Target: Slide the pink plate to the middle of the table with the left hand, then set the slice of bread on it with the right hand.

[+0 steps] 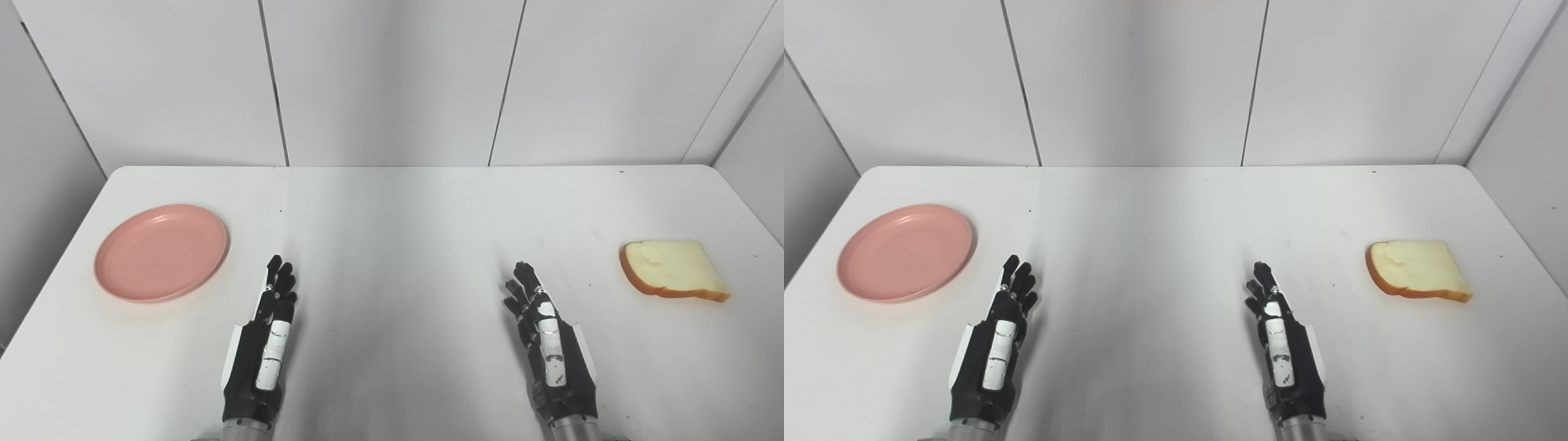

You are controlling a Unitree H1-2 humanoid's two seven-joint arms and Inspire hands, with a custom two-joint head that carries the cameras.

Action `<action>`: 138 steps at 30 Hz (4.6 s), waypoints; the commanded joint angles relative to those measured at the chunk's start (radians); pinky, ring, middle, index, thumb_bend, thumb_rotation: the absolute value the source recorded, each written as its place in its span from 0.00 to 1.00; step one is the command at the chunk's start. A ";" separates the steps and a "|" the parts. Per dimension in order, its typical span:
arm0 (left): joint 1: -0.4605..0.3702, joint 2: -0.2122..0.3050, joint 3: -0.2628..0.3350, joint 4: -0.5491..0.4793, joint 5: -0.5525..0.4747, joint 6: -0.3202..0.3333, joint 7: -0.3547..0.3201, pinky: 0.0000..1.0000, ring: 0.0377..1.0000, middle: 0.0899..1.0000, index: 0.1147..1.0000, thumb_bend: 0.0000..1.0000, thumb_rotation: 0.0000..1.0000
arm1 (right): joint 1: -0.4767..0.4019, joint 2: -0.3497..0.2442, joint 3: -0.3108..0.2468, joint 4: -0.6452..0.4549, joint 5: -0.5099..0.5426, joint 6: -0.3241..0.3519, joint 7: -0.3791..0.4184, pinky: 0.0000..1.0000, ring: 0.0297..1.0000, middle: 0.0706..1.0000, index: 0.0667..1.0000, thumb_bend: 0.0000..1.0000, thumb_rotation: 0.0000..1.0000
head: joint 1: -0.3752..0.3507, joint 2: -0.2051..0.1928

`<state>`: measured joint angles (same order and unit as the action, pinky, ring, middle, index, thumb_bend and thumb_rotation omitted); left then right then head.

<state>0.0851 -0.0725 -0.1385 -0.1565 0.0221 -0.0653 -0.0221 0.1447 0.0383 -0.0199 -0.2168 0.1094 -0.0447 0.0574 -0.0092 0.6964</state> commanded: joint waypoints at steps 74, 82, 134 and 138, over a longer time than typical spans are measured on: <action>-0.039 -0.084 -0.031 0.212 0.104 -0.212 0.053 1.00 1.00 1.00 1.00 0.73 0.90 | 0.024 -0.087 -0.055 0.153 0.091 -0.114 0.081 1.00 1.00 1.00 0.96 0.79 1.00 | 0.247 -0.193; -0.044 -0.093 -0.032 0.254 0.120 -0.244 0.064 1.00 1.00 1.00 1.00 0.73 0.89 | 0.018 -0.094 -0.057 0.187 0.095 -0.140 0.081 1.00 1.00 1.00 0.98 0.78 1.00 | 0.276 -0.237; -0.466 0.184 0.331 0.141 -0.091 -0.110 0.095 0.87 0.87 0.87 0.84 0.98 0.91 | 0.014 -0.054 -0.009 0.253 0.070 -0.213 0.047 1.00 0.99 0.99 0.94 0.76 1.00 | 0.192 -0.327; -0.519 0.262 0.380 0.215 -0.115 -0.123 0.085 0.87 0.86 0.86 0.84 0.99 0.91 | 0.010 -0.054 -0.008 0.264 0.067 -0.217 0.046 1.00 0.99 0.99 0.94 0.76 1.00 | 0.191 -0.330</action>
<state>-0.3644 0.1432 0.2231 0.0655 -0.0808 -0.1728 0.0591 0.1040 0.0022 -0.0090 -0.1092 0.1801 -0.2232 0.0976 0.1810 0.3651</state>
